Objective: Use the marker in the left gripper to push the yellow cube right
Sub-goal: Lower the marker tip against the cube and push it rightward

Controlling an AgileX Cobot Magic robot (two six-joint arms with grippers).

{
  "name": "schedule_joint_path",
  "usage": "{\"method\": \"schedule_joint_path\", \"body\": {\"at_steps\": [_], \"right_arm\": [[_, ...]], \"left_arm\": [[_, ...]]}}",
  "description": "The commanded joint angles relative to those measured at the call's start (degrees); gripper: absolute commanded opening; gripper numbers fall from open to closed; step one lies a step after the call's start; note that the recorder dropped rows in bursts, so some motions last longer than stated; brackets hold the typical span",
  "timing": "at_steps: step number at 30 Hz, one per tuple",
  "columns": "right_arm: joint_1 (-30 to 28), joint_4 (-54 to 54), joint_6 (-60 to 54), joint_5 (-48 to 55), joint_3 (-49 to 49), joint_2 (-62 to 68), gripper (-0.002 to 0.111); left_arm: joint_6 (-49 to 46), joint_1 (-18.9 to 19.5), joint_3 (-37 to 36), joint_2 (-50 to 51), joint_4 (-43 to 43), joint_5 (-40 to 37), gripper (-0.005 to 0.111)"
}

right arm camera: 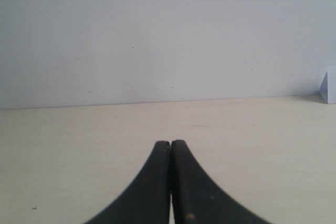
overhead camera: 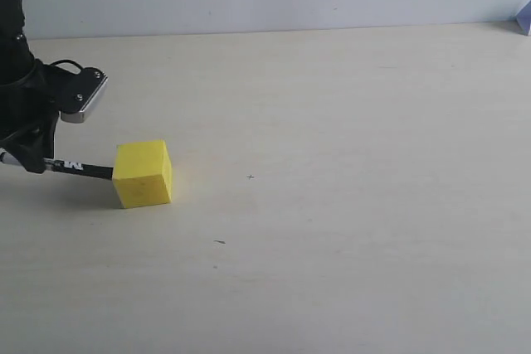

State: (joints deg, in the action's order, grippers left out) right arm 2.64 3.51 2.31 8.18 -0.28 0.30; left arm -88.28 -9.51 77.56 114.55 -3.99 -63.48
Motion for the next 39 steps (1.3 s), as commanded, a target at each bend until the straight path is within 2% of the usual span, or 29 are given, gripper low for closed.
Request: {"method": "schedule_joint_path", "body": {"at_steps": [1,4,8,12,17,23,30,35,39], "right_arm": [[0.0,0.0,-0.1,-0.6,0.3,-0.3,0.0],[0.0,0.0,-0.1,-0.6,0.3,-0.3,0.0],[0.0,0.0,-0.1,-0.6,0.3,-0.3,0.0],[0.0,0.0,-0.1,-0.6,0.3,-0.3,0.0],[0.0,0.0,-0.1,-0.6,0.3,-0.3,0.0],[0.0,0.0,-0.1,-0.6,0.3,-0.3,0.0],[0.0,0.0,-0.1,-0.6,0.3,-0.3,0.0],[0.0,0.0,-0.1,-0.6,0.3,-0.3,0.0],[0.0,0.0,-0.1,-0.6,0.3,-0.3,0.0]], "left_arm": [[4.7,1.3,0.4,-0.1,0.0,-2.1,0.0],[8.9,1.3,0.4,-0.1,1.2,-2.5,0.0],[9.3,1.3,0.4,-0.1,1.3,-3.7,0.0],[9.4,3.0,0.0,-0.1,4.3,-3.9,0.0],[8.8,4.4,-5.2,-0.3,3.6,-0.3,0.0],[5.7,4.4,-7.8,-3.6,5.2,7.3,0.0],[0.1,4.4,-7.8,-3.9,11.5,9.3,0.0],[-7.1,2.3,-7.8,-3.9,20.1,10.6,0.0],[-7.1,1.9,-7.8,-3.9,20.2,13.9,0.0]]}}
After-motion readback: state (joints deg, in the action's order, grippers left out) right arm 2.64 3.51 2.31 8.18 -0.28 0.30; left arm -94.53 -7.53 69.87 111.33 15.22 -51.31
